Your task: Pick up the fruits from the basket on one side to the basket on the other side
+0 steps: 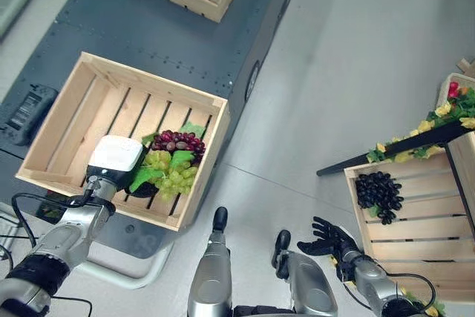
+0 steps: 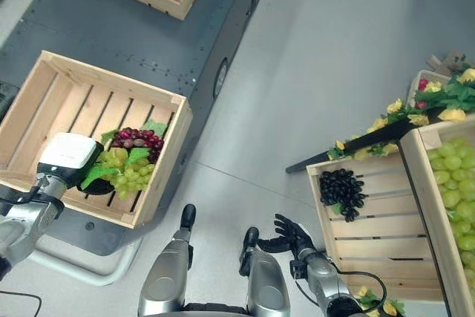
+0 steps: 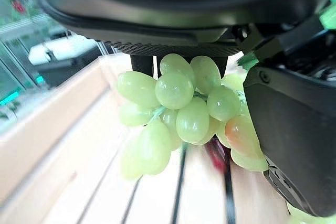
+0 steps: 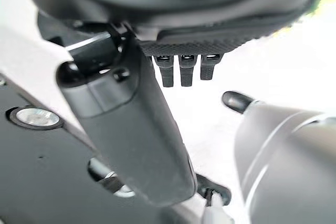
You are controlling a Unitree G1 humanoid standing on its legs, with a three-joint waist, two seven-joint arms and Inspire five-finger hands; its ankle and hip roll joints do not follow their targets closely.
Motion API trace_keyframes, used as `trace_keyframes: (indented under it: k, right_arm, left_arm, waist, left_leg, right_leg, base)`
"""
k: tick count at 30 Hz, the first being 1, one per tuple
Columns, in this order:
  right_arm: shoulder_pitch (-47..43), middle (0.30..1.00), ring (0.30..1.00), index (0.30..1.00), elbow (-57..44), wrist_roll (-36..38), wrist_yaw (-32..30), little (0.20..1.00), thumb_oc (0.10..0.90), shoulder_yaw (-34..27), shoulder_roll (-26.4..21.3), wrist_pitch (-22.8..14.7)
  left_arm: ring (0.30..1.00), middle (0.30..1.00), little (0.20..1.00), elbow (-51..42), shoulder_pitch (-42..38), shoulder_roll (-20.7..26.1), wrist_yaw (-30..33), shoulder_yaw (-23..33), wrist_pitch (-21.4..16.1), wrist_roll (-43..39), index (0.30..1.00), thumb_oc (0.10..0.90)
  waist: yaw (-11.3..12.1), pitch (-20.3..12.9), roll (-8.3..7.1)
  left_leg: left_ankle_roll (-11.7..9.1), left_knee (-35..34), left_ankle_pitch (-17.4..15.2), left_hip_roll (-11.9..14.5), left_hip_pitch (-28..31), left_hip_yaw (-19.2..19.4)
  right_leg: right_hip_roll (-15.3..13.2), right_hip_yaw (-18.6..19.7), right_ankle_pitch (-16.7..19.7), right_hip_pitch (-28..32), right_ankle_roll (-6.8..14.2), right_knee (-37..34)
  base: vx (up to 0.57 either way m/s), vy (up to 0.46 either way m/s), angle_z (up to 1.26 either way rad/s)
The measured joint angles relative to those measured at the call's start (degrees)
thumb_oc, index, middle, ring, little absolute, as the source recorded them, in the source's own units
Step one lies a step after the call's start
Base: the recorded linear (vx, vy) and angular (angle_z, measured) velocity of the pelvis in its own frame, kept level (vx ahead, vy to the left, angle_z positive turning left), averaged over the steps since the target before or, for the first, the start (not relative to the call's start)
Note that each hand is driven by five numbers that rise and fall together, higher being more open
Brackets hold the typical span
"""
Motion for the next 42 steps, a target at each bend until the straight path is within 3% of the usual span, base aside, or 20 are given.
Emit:
trace_keyframes:
  k: [4,6,11,15,21,27,31,34,42]
  right_arm:
    - [2.0,0.9,0.9,0.9,-1.2,0.0,0.0,0.9,0.8,-1.5,-0.3,-0.1]
    - [2.5,0.9,0.9,0.9,-1.4,0.0,0.0,0.9,0.8,-1.5,-0.3,-0.2]
    - [5.1,0.9,0.9,0.9,-5.3,-0.2,-0.3,0.9,0.8,-1.7,-0.9,-1.2]
    - [5.8,0.9,0.9,0.9,-8.7,-0.1,-0.5,0.9,0.8,-2.1,-1.3,-1.4]
    - [8.8,0.9,0.9,0.9,-23.9,0.0,-1.0,0.9,0.8,-3.2,-1.9,-0.8]
    - [6.2,0.9,0.9,0.9,-38.1,0.3,4.1,0.9,0.8,-3.2,-6.1,0.0]
    - [-1.1,0.9,0.9,0.9,-44.0,0.4,4.6,0.9,0.8,-0.6,-9.6,0.2]
    - [-7.2,0.9,0.9,0.9,-47.0,0.6,4.6,0.9,0.8,2.4,-9.6,1.5]
    - [-14.0,0.9,0.9,0.9,-48.8,6.5,4.8,0.9,0.8,10.5,-7.6,8.4]
  left_arm:
    - [0.3,0.3,0.3,-4.8,3.7,0.1,-0.2,4.5,-0.5,0.6,0.3,0.4]
    - [0.3,0.3,0.3,-6.6,5.4,0.1,-0.3,6.3,-0.6,1.0,0.3,0.4]
    - [0.3,0.3,0.3,-9.2,8.5,0.3,-1.3,7.8,-1.5,1.6,0.3,0.4]
    - [0.3,0.3,0.3,-10.3,10.1,0.3,-2.0,8.8,-2.2,2.6,0.3,0.4]
    - [0.3,0.3,0.3,-13.9,15.0,0.3,-2.1,11.9,-2.7,3.6,0.3,0.4]
    - [0.3,0.3,0.3,-15.1,16.2,1.1,-2.1,12.9,-5.8,8.3,0.3,0.4]
    - [0.3,0.3,0.3,-15.2,10.5,6.6,-2.5,8.9,-6.3,9.6,0.3,0.4]
    - [0.3,0.3,0.3,-15.4,3.5,8.6,-3.8,5.7,-6.1,9.8,0.3,0.4]
    - [0.3,0.3,0.3,-16.6,-9.3,8.6,-6.2,-1.3,-5.5,9.8,0.3,0.4]
  waist:
    - [0.2,-4.1,2.98]
    - [0.5,-6.3,3.32]
    - [0.5,-10.0,2.57]
    - [0.4,-10.3,2.06]
    - [0.6,-10.6,1.62]
    - [1.5,-12.0,1.05]
    - [2.5,-13.0,0.74]
    - [3.1,-13.4,0.94]
    - [3.1,-14.6,1.71]
  left_leg:
    - [0.1,-1.8,0.1,-0.5,1.3,-1.1]
    - [0.2,-2.7,0.1,-0.5,1.8,-1.1]
    - [0.3,-5.0,0.2,-1.0,4.4,-1.3]
    - [0.4,-5.7,0.3,-1.1,5.2,-1.3]
    - [0.7,-6.3,0.6,-1.1,6.0,-1.3]
    - [0.7,-6.7,0.8,-1.1,7.1,-1.4]
    - [0.8,-6.8,1.0,-1.2,7.0,-1.5]
    - [0.9,-6.8,1.1,-1.3,7.1,-1.5]
    - [0.9,-6.8,1.1,-1.5,7.0,-1.4]
  right_leg:
    - [0.2,-1.6,2.2,4.4,0.5,-6.6]
    - [0.4,-1.8,3.3,5.9,0.7,-9.6]
    - [0.7,-2.8,5.8,10.7,0.9,-16.7]
    - [0.7,-2.9,5.8,11.5,0.9,-16.7]
    - [0.6,-3.0,5.8,12.0,1.0,-16.7]
    - [0.6,-3.0,5.8,12.7,1.1,-16.7]
    - [0.6,-2.9,5.9,12.7,1.1,-16.7]
    - [0.4,-2.8,6.0,12.8,1.2,-16.7]
    - [0.2,-2.8,6.0,12.9,1.2,-16.7]
  base:
    - [0.04,-0.038,0.14]
    - [0.04,-0.044,0.08]
    - [0.04,-0.028,0.06]
    - [0.01,-0.006,0.0]
    - [0.01,-0.039,0.0]
    - [-0.02,-0.046,0.0]
    - [-0.01,-0.02,0.01]
    - [0.0,0.0,0.0]
    - [0.0,0.0,0.0]
